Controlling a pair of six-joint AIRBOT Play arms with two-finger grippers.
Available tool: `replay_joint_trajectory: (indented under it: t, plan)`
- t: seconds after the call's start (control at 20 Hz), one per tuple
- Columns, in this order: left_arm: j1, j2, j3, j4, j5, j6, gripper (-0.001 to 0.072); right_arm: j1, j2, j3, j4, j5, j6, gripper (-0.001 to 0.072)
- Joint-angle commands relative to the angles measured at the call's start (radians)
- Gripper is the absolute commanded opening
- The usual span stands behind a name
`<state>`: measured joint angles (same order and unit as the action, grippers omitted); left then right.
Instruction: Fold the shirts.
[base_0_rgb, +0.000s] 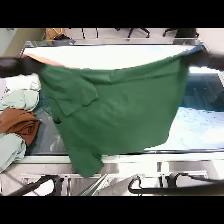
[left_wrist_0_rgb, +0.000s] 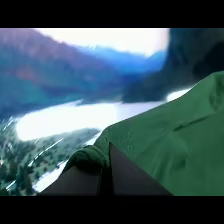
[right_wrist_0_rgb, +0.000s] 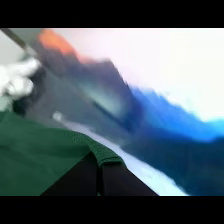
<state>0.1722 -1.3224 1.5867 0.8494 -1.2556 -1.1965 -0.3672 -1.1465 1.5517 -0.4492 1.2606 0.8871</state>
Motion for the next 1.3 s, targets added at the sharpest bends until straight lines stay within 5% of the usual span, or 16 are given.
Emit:
replay_joint_trajectory:
  t: [0.0,0.3,0.45,0.65,1.25]
  plan:
    - [-0.047,-0.269,-0.014,0.1,0.103,-0.01,0.0018,0.046,-0.231,-0.061,-0.03,-0.127,-0.04,0.0021]
    - [-0.036,-0.571,0.299,0.105,0.057,-0.113,0.0016,0.046,-0.532,0.208,-0.051,-0.139,0.017,0.002]
    - [-0.056,-0.609,0.39,0.262,0.019,-0.207,0.0016,0.047,-0.542,0.277,-0.201,-0.162,0.056,0.002]
    - [-0.097,-0.608,0.351,0.387,0.029,-0.23,0.0017,0.059,-0.566,0.276,-0.256,-0.146,0.053,0.0021]
    - [-0.122,-0.608,0.142,0.389,0.084,-0.244,0.0022,0.168,-0.6,0.277,-0.471,-0.181,0.064,0.0022]
